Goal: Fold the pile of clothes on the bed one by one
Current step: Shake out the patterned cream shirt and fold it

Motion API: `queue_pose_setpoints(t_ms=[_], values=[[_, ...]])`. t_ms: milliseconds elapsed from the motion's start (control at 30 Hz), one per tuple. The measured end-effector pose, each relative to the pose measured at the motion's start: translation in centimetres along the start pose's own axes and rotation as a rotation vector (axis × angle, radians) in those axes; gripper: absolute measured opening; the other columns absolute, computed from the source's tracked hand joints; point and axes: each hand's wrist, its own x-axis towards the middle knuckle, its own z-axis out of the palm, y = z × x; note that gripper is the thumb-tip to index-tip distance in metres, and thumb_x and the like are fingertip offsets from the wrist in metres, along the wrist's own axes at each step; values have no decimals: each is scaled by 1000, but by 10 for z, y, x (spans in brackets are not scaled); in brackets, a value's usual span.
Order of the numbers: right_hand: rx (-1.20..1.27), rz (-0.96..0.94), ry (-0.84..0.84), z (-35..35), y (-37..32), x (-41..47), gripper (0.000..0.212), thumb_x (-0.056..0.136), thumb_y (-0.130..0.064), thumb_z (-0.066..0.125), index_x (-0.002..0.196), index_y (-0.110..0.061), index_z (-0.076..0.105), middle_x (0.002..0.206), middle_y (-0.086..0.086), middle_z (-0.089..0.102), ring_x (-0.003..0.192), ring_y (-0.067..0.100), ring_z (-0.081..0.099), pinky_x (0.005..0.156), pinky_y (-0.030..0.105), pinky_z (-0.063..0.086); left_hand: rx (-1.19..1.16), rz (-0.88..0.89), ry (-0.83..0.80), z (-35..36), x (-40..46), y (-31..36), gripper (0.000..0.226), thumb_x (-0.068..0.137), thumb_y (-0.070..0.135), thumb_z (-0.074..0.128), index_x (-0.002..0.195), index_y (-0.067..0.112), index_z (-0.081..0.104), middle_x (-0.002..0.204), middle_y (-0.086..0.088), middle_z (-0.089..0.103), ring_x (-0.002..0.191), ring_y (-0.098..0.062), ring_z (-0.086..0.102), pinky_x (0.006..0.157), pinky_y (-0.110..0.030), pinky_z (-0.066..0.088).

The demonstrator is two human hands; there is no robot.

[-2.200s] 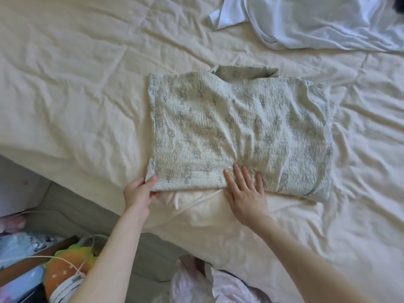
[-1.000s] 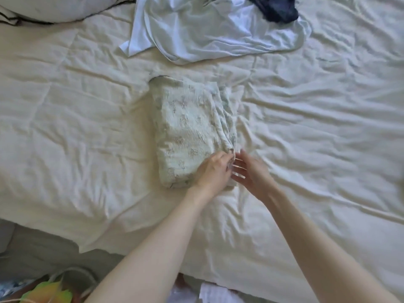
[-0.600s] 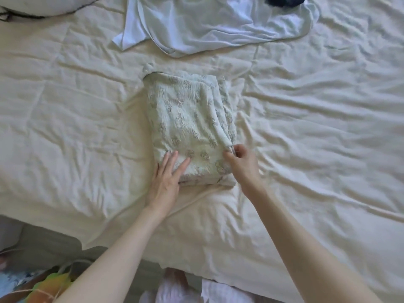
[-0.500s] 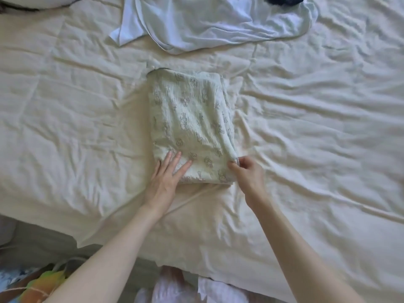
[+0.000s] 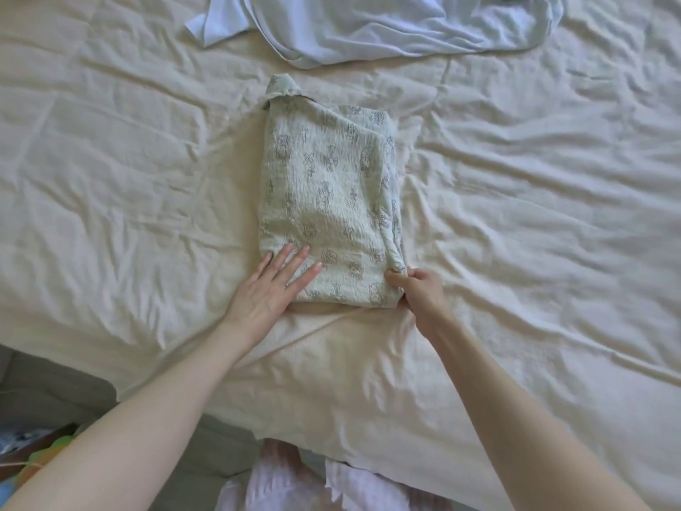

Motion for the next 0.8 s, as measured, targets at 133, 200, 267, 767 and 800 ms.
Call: queue_pose_setpoints(t_ms=[133, 200, 267, 767, 800], values=[[31, 24, -3, 3, -3, -2, 22, 87, -5, 63, 102, 10, 58, 96, 18, 62, 88, 29, 61, 91, 53, 48, 18, -4, -17, -6, -2, -1, 107, 64, -20, 68, 150, 14, 14, 144, -17, 41, 131, -38, 40, 101, -45, 42], [70, 54, -20, 2, -2, -6, 29, 88, -4, 61, 111, 13, 54, 100, 19, 61, 90, 29, 60, 92, 54, 48, -40, -22, 7, -11, 0, 4, 93, 54, -27, 71, 136, 9, 48, 135, -21, 50, 122, -44, 49, 90, -48, 50], [110, 63, -41, -2, -3, -17, 21, 90, -3, 59, 107, 7, 54, 99, 15, 61, 86, 25, 61, 83, 48, 53, -151, -54, -14, -22, 0, 9, 90, 63, -30, 60, 140, 12, 42, 145, -21, 39, 132, -42, 38, 96, -42, 49], [22, 241, -47, -70, 66, -117, 21, 86, -1, 64, 102, -5, 52, 88, 10, 63, 64, 16, 63, 52, 27, 53, -828, -164, -499, -48, -85, 60, 74, 81, -8, 46, 140, 36, 40, 150, 17, 32, 139, -1, 27, 108, -15, 23], [24, 258, -50, -70, 69, -118, 23, 86, -1, 64, 106, -2, 53, 87, 10, 63, 66, 17, 62, 55, 28, 53, -822, -167, -486, -47, -87, 59, 72, 82, -6, 47, 141, 34, 41, 149, 15, 34, 139, -2, 27, 109, -17, 22]])
